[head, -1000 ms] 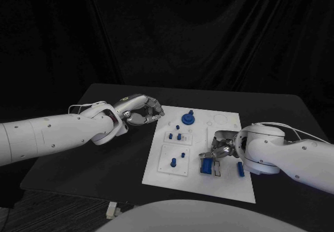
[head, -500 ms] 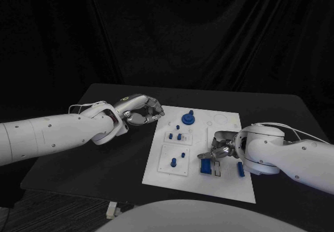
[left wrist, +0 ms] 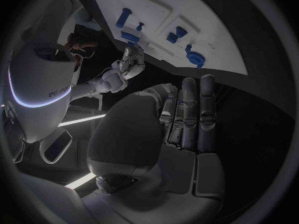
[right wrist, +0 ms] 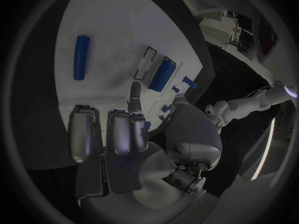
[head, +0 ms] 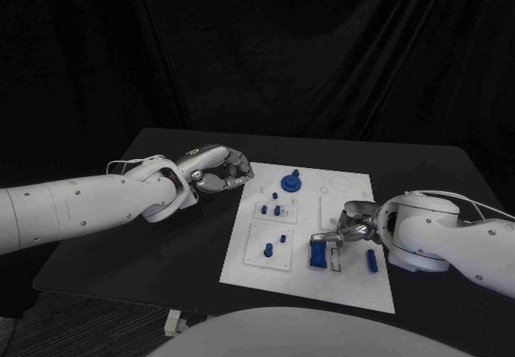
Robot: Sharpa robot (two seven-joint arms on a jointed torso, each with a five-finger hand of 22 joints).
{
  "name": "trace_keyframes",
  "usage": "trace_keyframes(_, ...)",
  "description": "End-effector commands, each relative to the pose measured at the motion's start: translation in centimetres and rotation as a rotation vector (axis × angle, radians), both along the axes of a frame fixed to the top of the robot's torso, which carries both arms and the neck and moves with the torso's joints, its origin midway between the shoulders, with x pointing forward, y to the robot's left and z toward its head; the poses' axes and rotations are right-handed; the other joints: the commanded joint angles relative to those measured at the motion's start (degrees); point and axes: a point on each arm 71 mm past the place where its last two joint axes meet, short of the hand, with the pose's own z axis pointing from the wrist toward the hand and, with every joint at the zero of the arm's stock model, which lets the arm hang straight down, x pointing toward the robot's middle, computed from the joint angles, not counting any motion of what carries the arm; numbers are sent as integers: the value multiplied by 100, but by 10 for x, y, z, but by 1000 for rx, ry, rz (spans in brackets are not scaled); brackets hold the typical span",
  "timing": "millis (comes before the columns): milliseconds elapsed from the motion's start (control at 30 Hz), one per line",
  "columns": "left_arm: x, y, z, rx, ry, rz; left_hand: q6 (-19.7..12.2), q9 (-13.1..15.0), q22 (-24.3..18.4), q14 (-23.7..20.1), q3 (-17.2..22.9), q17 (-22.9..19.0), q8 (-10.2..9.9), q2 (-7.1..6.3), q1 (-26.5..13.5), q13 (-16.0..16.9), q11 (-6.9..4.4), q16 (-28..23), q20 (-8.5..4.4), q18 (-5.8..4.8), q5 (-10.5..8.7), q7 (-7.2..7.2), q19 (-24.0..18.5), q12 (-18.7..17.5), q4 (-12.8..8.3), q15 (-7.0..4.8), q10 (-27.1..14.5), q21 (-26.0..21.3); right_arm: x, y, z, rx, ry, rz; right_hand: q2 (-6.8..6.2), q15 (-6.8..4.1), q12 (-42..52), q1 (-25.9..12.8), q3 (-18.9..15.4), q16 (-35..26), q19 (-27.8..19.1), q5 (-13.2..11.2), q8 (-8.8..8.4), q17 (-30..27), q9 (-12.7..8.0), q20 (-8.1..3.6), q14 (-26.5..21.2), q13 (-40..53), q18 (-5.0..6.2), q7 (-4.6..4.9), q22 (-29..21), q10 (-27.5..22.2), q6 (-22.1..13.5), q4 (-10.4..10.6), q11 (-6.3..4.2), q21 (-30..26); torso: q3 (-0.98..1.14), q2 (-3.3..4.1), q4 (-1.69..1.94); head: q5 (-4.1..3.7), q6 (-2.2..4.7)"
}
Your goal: Assemble the parts on the task board
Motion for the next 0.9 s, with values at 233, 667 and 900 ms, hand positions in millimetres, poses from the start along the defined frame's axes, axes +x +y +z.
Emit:
trace_keyframes(233, -1, -1, 0, -6, 1, -7, -26, 9, 203, 9, 16, -8, 33, 64, -10, -8, 23, -22, 0, 42, 40, 6, -27, -25, 19, 30, 23, 23, 4, -11, 40, 227, -237, -4, 747, -7, 20, 1732, 413, 187, 348, 1414, -31, 768, 78, 47, 464, 1507, -8, 48, 1340, 608, -359, -437, 85, 312, 3, -5, -6, 10, -1)
trace_keyframes(667, -2, -1, 1, -8, -4, -9, -19, 12, 206, 9, 21, -8, 38, 73, -11, -12, 22, -21, 1, 40, 51, 5, -24, -24, 22, 30, 28, 42, -42, -2, 49, 330, -577, 322, 673, -13, 20, 2972, 290, 283, 409, 1524, 349, 954, 70, 39, 491, 1507, -47, 43, 1390, 608, -766, -894, 44, 486, 0, -1, 2, 11, -1)
trace_keyframes(900, -2, -1, 1, -8, -3, -10, -13, 13, 207, 9, 23, -8, 42, 77, -11, -13, 23, -21, 1, 39, 56, 5, -23, -21, 22, 30, 35, 48, -62, 0, 33, 331, -603, 384, 681, -28, 20, 3058, 79, 292, 400, 1262, 799, 975, 234, 22, 493, 1507, -44, 14, 1386, 608, -832, -706, 33, 480, -1, 0, -3, 18, -1)
